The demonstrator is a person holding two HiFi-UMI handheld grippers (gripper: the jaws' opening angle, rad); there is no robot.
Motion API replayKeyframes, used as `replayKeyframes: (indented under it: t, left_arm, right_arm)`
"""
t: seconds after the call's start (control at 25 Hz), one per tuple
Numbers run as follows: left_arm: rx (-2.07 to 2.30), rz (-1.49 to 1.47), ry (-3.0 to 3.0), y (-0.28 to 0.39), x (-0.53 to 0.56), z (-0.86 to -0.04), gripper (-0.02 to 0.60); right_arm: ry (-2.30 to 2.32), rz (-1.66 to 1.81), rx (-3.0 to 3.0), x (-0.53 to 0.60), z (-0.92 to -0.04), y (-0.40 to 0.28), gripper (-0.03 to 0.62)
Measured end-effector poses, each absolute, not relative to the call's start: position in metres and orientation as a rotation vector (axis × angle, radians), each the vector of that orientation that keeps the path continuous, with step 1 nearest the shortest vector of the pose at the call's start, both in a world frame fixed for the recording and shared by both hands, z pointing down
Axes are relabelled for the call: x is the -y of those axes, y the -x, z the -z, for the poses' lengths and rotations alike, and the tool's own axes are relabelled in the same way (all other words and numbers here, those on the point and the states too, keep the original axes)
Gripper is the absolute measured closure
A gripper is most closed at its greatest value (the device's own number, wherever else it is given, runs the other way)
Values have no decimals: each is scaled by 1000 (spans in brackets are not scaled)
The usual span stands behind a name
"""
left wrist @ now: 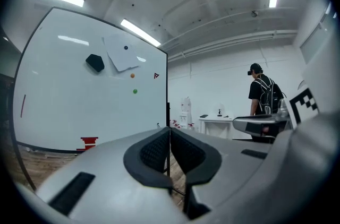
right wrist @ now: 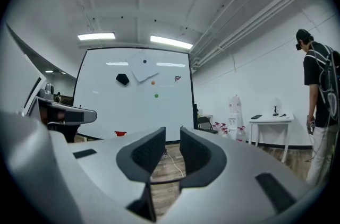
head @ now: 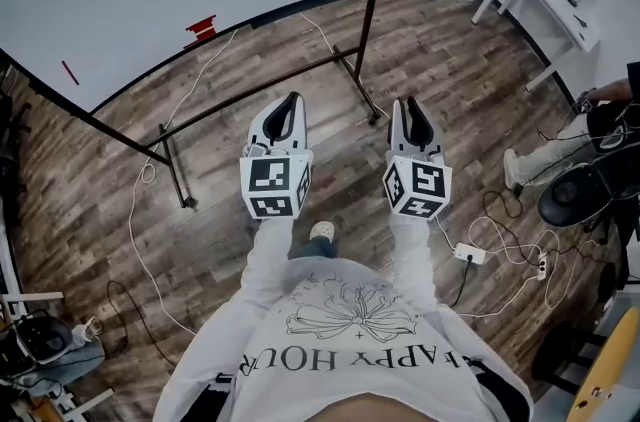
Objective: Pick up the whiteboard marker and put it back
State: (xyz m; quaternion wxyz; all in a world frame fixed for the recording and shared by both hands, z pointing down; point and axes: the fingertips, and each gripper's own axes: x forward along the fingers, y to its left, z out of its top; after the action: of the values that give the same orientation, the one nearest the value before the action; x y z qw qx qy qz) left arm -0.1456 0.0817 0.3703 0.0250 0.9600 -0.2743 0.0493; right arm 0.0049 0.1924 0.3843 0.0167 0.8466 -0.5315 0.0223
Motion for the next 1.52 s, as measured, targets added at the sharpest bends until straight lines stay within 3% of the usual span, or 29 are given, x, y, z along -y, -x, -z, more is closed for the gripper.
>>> replayKeyframes:
  t: [0.64, 1.52]
  left_arm:
    - [889, -201, -2903, 66, 36, -398, 574]
    - [1141, -209, -2815, -138, 199, -386, 574]
  right_arm:
    - [-2577, -149, 1663, -76, -413, -94, 514]
    - [-2390, -126, 1888, 123, -401, -316, 511]
